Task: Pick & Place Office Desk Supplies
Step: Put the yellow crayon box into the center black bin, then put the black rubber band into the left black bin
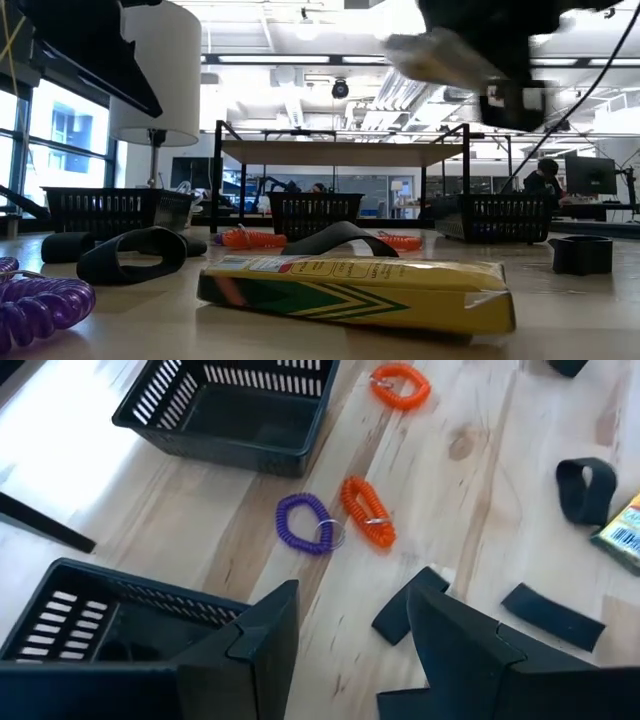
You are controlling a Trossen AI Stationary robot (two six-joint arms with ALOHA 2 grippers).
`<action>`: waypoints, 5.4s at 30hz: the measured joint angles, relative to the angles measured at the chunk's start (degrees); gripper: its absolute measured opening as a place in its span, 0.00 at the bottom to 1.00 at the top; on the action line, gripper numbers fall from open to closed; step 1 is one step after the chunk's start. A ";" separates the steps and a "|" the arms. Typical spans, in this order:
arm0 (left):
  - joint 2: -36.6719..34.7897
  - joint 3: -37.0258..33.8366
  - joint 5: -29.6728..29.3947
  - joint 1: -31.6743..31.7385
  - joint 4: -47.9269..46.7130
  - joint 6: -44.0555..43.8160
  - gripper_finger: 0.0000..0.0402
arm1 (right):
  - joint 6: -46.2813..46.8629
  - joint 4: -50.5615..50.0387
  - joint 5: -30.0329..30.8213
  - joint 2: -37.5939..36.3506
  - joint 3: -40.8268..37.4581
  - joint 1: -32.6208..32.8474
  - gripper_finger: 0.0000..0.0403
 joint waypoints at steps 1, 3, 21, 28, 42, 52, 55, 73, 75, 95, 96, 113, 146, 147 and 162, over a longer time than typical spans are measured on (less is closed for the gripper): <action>0.00 0.00 0.00 0.00 0.38 0.00 0.44 | -2.60 0.64 -0.93 -0.47 0.02 -1.86 0.08; 0.00 0.00 0.00 0.00 1.04 0.00 0.44 | -7.52 2.00 -3.36 -1.05 -0.06 -6.09 0.08; 0.00 -0.02 -0.66 0.17 3.78 0.07 0.44 | -30.14 -0.51 -12.56 5.21 5.93 -28.75 0.08; 0.00 -0.02 -1.70 1.49 4.80 0.64 0.44 | -34.51 -1.44 -7.42 10.73 8.82 -30.10 0.10; 0.00 -0.04 -1.49 1.55 4.92 0.70 0.44 | -35.75 -2.35 -2.84 11.77 9.21 -30.23 0.37; 0.00 -0.04 -1.38 1.47 4.90 0.69 0.44 | -39.80 3.17 0.52 8.68 9.09 -29.76 0.36; 0.00 -0.04 -1.36 0.90 4.79 0.68 0.44 | -42.29 6.02 0.49 8.19 9.27 -28.65 0.34; 0.00 -0.02 -1.16 -0.18 3.92 0.66 0.44 | -52.82 -3.70 -11.17 -10.77 9.22 -11.87 0.28; 0.00 -0.02 -1.07 -0.33 3.77 0.66 0.44 | -50.33 -8.80 -15.40 -12.62 9.27 -9.17 0.27; 0.00 -0.02 -1.40 1.39 4.05 0.90 0.44 | -26.65 -15.66 -7.08 -8.62 9.17 8.05 0.30; 0.00 -0.02 -1.38 1.55 4.03 0.51 0.44 | -27.93 -14.26 -5.64 -8.36 9.17 7.88 0.31; 0.00 -0.02 -0.78 1.55 4.62 -0.08 0.44 | -46.99 -1.29 1.82 -7.16 9.17 5.69 0.36; 0.00 -0.02 -0.93 1.55 4.33 0.66 0.44 | -49.46 -13.66 4.90 -7.16 9.17 12.65 0.76; 0.00 -0.02 -0.99 1.55 4.33 0.66 0.44 | -49.46 -15.22 6.39 -7.18 9.17 13.00 0.75; 0.00 -0.02 -0.96 1.55 4.37 0.37 0.44 | -31.71 -29.72 9.28 -7.21 1.24 13.51 0.64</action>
